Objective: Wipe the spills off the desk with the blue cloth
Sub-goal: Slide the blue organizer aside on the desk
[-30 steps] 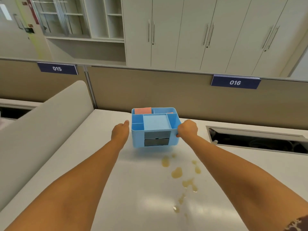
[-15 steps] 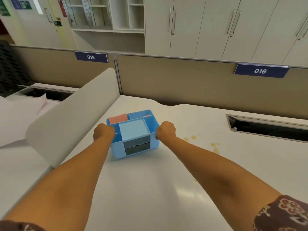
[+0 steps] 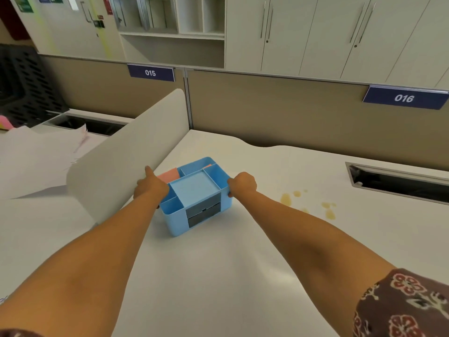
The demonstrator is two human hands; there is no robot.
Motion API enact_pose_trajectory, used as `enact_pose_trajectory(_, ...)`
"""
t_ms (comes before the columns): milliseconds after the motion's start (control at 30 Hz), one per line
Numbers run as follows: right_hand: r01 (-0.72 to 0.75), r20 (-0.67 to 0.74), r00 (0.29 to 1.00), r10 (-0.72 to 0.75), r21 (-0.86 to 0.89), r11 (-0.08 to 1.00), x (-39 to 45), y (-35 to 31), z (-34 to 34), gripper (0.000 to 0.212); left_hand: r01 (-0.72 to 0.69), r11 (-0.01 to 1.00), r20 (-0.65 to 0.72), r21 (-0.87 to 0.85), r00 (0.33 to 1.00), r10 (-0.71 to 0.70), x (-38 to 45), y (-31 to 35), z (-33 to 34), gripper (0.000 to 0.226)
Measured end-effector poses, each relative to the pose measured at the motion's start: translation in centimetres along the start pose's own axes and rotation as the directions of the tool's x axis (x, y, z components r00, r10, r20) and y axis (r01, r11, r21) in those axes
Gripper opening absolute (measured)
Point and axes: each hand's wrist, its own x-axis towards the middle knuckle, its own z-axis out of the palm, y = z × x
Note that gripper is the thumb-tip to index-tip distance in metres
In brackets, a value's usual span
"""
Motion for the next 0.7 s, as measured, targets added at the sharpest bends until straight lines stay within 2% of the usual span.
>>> enact_pose_trajectory(67, -0.019, 0.004, 1.0, 0.019, 0.127, 0.992, 0.0, 0.0, 0.4, 0.03, 0.001, 1.0, 0.038, 0.012, 0.999, -0.002, -0.1, 0.1, -0.1, 0.055)
enact_pose_trajectory(133, -0.034, -0.025, 0.999, 0.038, 0.149, 0.988, -0.3, 0.0, 0.6, 0.04, 0.007, 1.0, 0.048, 0.0, 0.999, -0.007, -0.1, 0.2, 0.1, 0.044)
enact_pose_trajectory(333, -0.055, -0.034, 0.997, 0.067, 0.268, 0.962, -0.8, -0.2, 1.4, 0.036, 0.023, 0.999, 0.052, -0.047, 0.998, -0.02, 0.0, 0.6, 0.3, 0.044)
enact_pose_trajectory(433, -0.044, -0.033, 0.998, 0.054, 0.254, 0.966, -1.0, -0.3, 1.2, 0.036, 0.048, 0.998, 0.046, -0.046, 0.998, -0.046, 0.0, 0.7, 0.4, 0.048)
enact_pose_trajectory(500, -0.021, -0.03, 0.999, 0.028, 0.232, 0.973, -1.3, -0.1, 1.1, 0.042, 0.049, 0.999, -0.017, -0.012, 0.999, -0.049, -0.2, 1.0, 0.8, 0.05)
enact_pose_trajectory(567, -0.007, -0.032, 0.999, 0.014, 0.214, 0.977, -1.7, 0.3, 0.8, 0.048, -0.052, 0.999, -0.168, 0.014, 0.984, 0.053, -0.5, 1.6, 1.0, 0.047)
enact_pose_trajectory(633, 0.005, -0.041, 0.999, 0.002, 0.185, 0.983, -2.1, 0.8, -0.1, 0.047, -0.273, 0.962, -0.314, 0.012, 0.912, 0.263, -1.2, 2.6, 1.3, 0.045)
enact_pose_trajectory(700, 0.014, -0.053, 0.999, -0.005, 0.162, 0.987, -2.2, 1.4, -1.4, 0.043, -0.461, 0.886, -0.37, -0.045, 0.832, 0.414, -2.2, 4.4, 1.8, 0.045)
